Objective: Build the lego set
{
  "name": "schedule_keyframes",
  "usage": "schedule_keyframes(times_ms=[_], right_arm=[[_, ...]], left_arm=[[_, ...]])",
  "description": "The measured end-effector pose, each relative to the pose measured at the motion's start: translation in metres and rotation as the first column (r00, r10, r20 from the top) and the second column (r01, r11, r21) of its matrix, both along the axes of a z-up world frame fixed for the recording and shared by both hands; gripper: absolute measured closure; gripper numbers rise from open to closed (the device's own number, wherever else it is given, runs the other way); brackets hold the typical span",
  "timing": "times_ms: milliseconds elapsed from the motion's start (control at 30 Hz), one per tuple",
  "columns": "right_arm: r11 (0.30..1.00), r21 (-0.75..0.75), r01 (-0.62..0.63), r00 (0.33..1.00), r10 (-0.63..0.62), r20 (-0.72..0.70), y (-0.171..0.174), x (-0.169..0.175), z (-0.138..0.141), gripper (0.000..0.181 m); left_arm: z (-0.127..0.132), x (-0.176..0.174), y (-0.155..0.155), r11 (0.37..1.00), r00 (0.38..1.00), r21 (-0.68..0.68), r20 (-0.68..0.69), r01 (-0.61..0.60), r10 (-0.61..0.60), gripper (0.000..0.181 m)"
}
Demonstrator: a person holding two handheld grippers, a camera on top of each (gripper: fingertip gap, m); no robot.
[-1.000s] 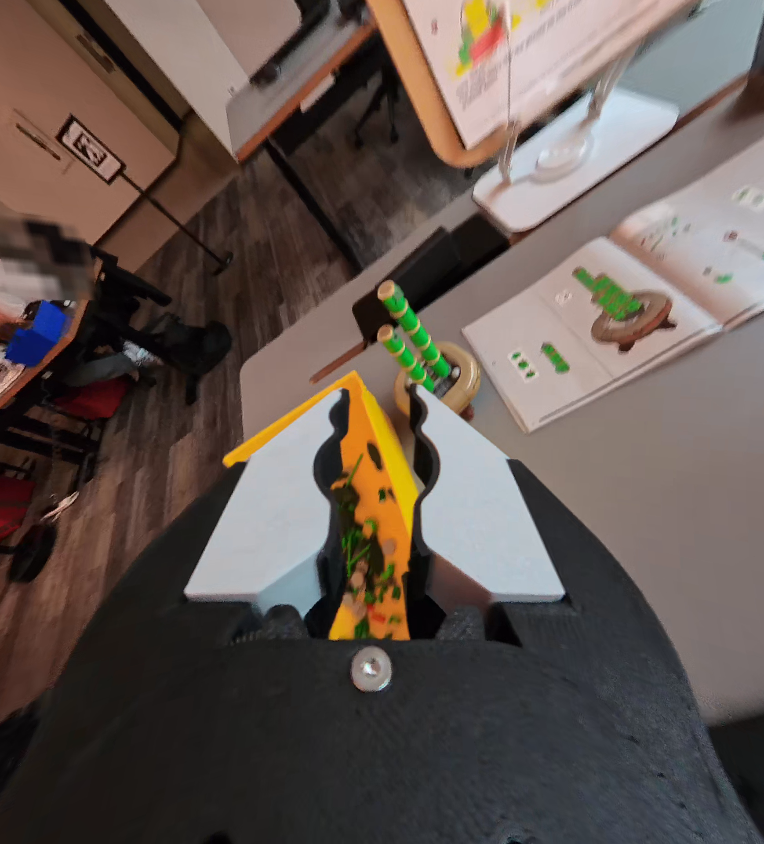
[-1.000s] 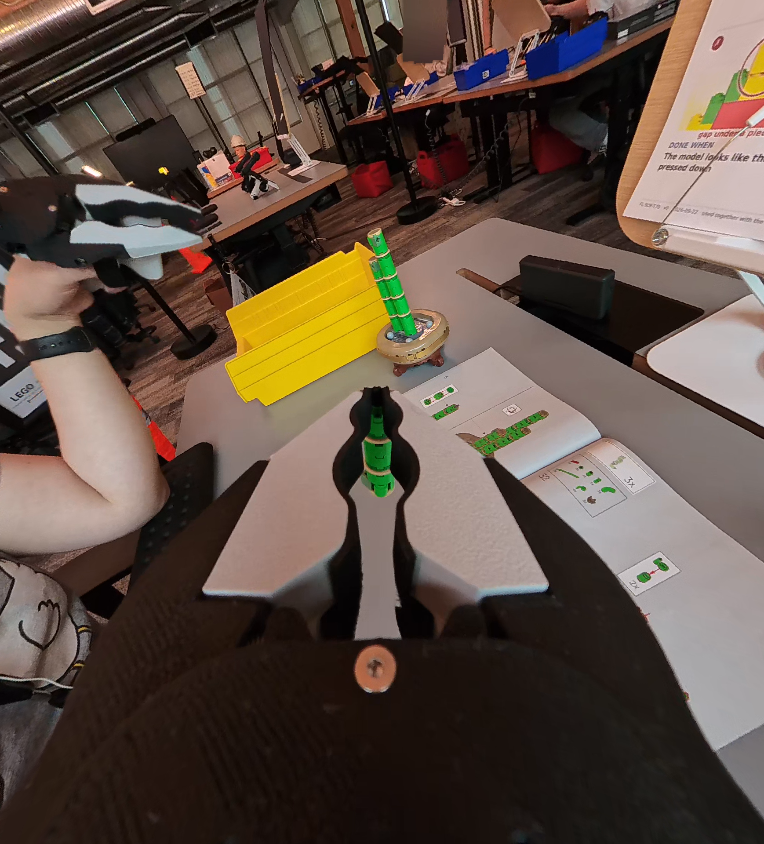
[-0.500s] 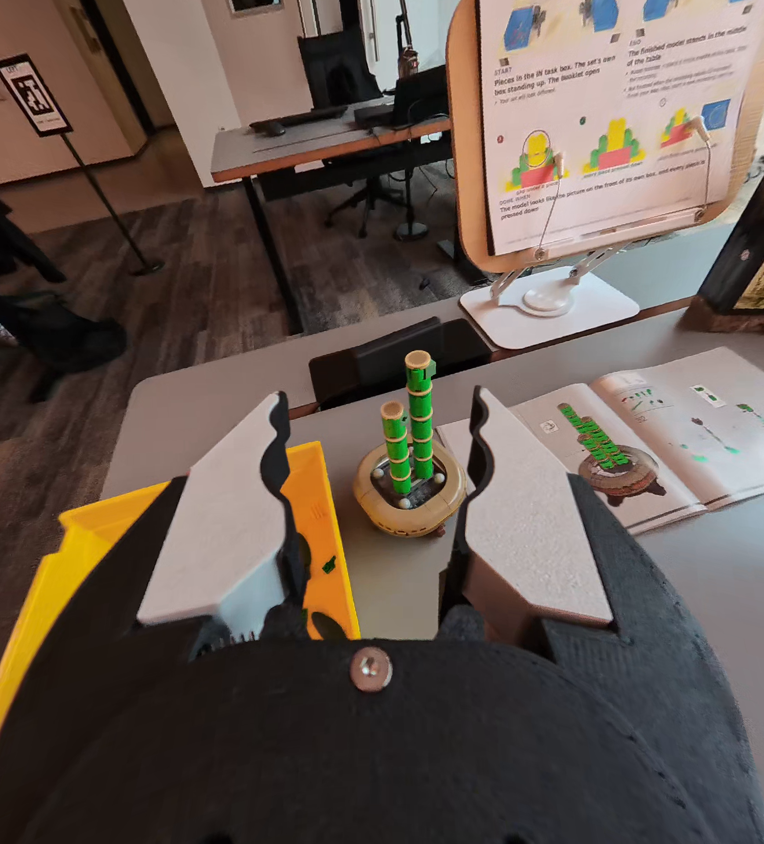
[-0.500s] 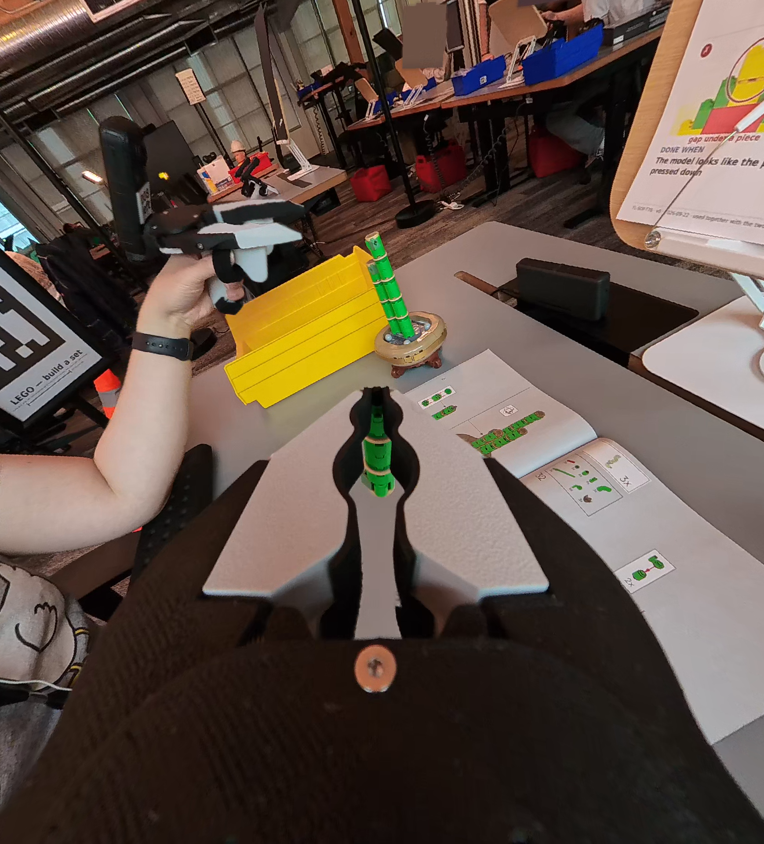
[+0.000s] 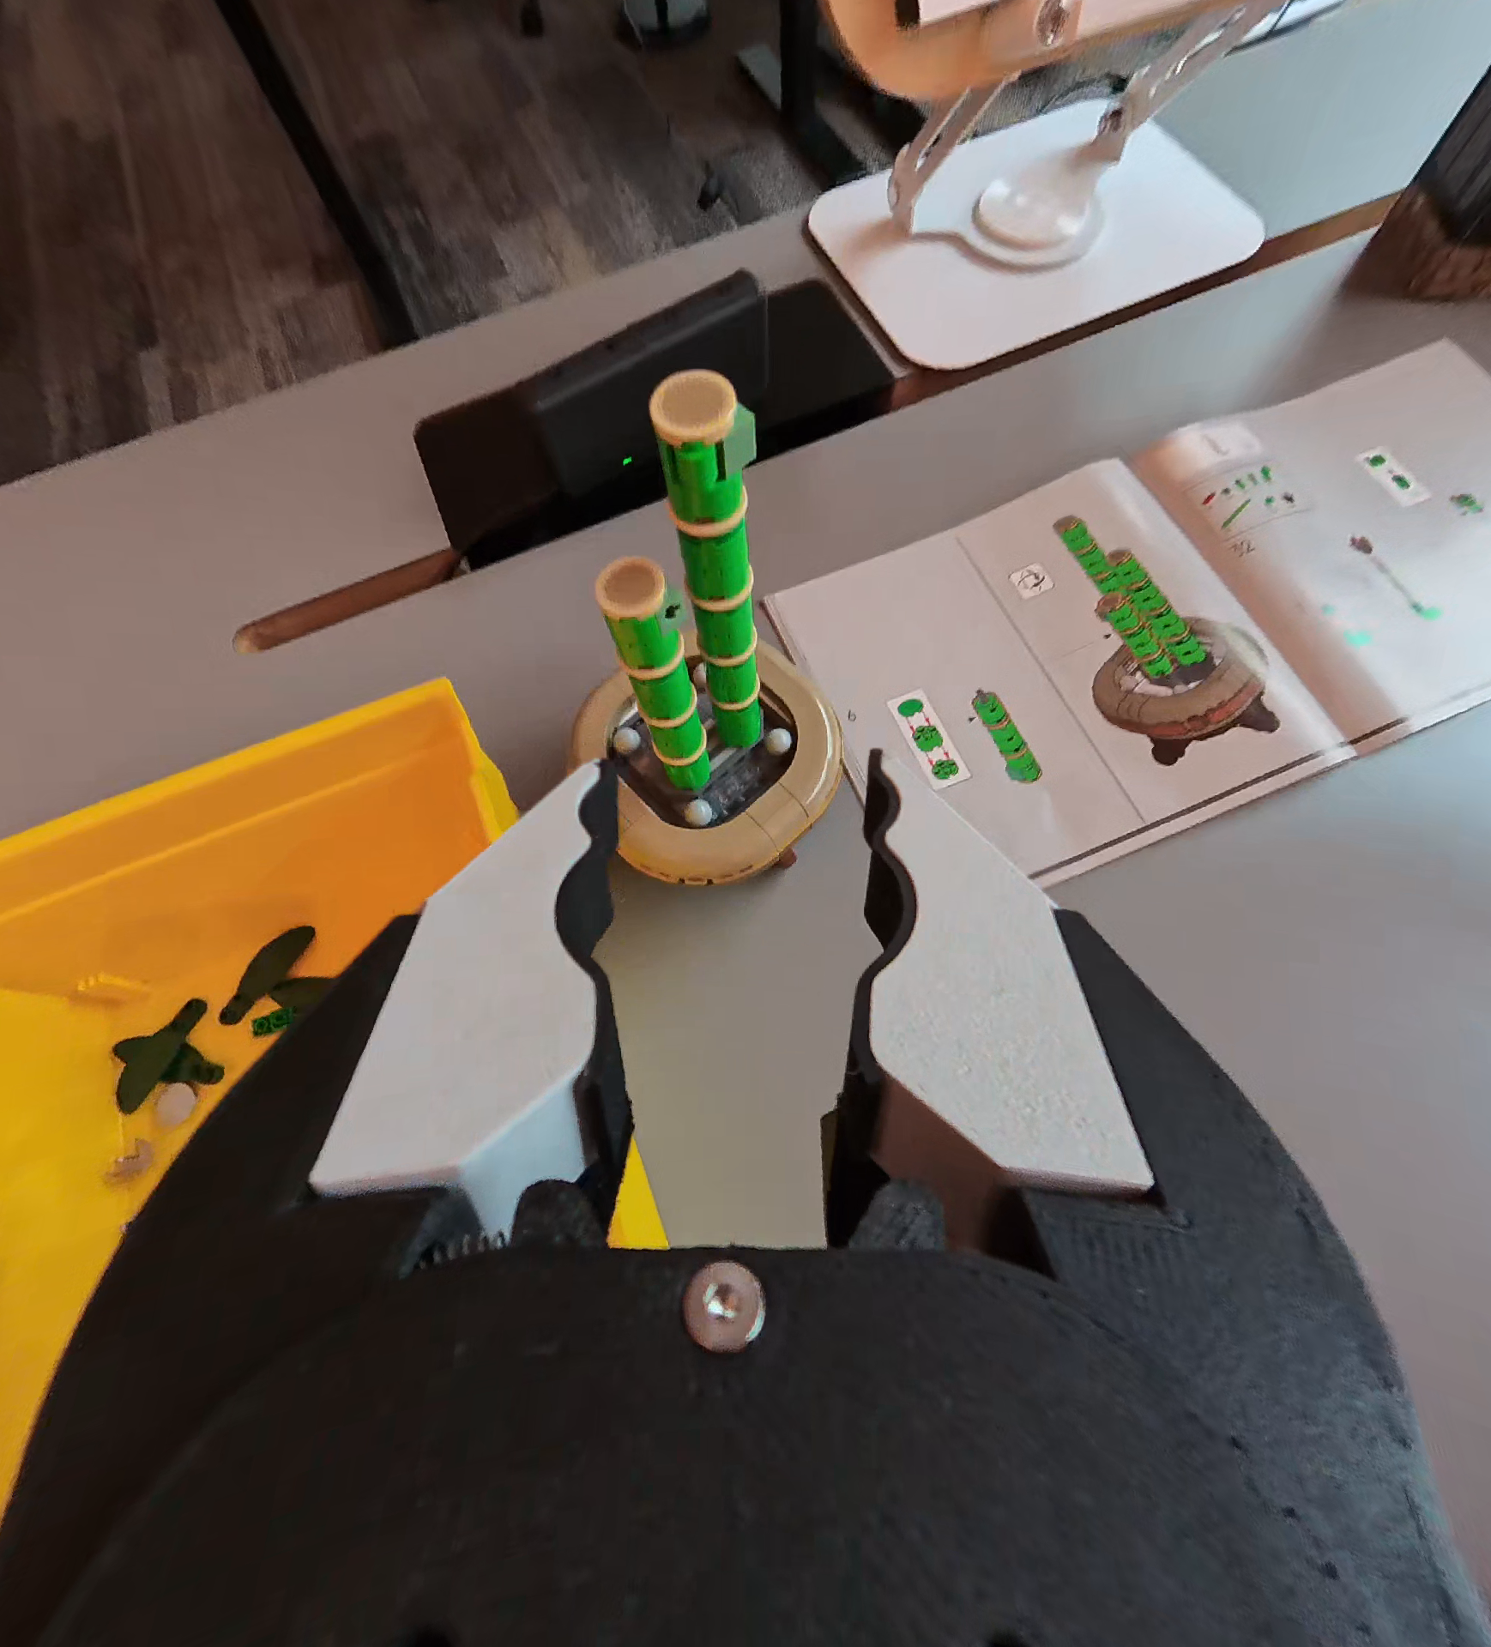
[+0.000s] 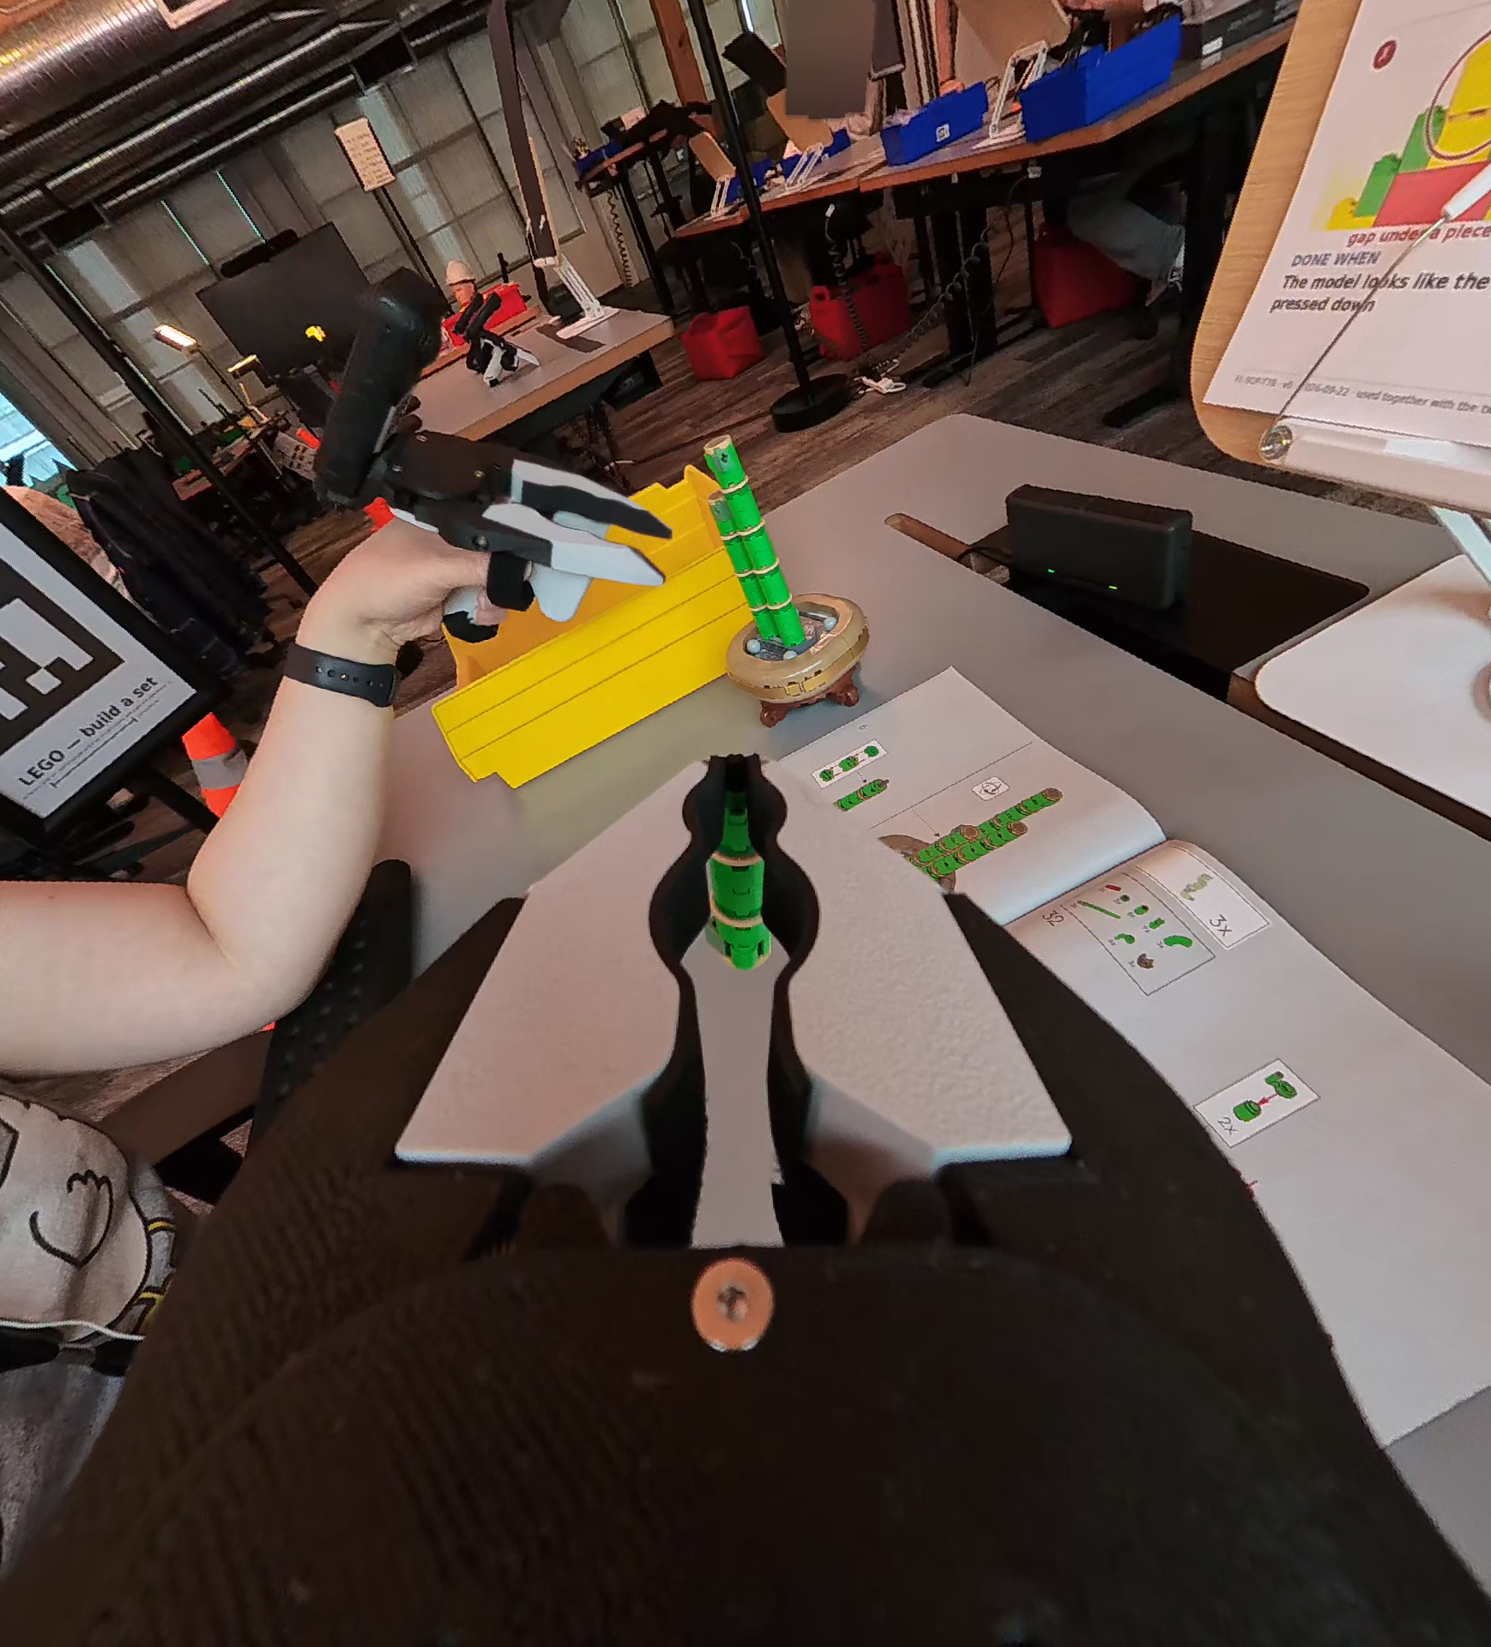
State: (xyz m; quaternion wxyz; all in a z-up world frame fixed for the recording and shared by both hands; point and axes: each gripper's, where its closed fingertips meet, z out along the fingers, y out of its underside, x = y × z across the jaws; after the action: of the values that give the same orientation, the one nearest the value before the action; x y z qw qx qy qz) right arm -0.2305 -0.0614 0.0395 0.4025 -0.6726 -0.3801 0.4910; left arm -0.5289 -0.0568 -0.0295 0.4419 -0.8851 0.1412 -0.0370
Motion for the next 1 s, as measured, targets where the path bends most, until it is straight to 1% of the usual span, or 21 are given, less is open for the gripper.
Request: schedule_keyframes(times_ms=[167,267,400,500,633,833,1000], right_arm=[[1.0,0.001,-0.002,1.0,0.002,-0.001,-0.001,0.0,0.0,0.179],[1.0,0.004,-0.005,1.0,0.005,-0.004,-0.002,0.001,0.002,0.179],[1.0,0.006,-0.004,1.0,0.004,-0.014,-0.003,0.003,0.005,0.179],[1.0,0.008,-0.004,1.0,0.004,-0.018,-0.003,0.004,0.006,0.179],[1.0,0.004,-0.005,1.0,0.005,-0.011,-0.002,0.003,0.004,0.179],[1.0,0.0,-0.004,1.0,0.004,-0.002,0.0,0.002,0.0,0.179],[1.0,0.003,-0.005,1.0,0.005,0.002,-0.001,0.001,0.0,0.179]], left_arm=[[-0.023,0.005,-0.003,0.993,1.0,-0.118,0.014,-0.012,0.013,0.113],[-0.036,0.007,-0.002,0.985,1.0,-0.168,-0.004,-0.025,0.025,0.1],[-0.043,0.014,0.006,0.988,1.0,-0.154,-0.015,-0.004,0.002,0.091],[-0.057,0.015,0.007,0.979,1.0,-0.205,-0.029,-0.009,0.003,0.086],[-0.069,0.01,0.011,0.974,0.998,-0.223,-0.063,-0.036,0.023,0.081],[-0.078,0.004,0.025,0.976,0.992,-0.2,-0.109,-0.09,0.069,0.072],[-0.083,-0.003,0.034,0.973,0.98,-0.174,-0.152,-0.153,0.127,0.069]])
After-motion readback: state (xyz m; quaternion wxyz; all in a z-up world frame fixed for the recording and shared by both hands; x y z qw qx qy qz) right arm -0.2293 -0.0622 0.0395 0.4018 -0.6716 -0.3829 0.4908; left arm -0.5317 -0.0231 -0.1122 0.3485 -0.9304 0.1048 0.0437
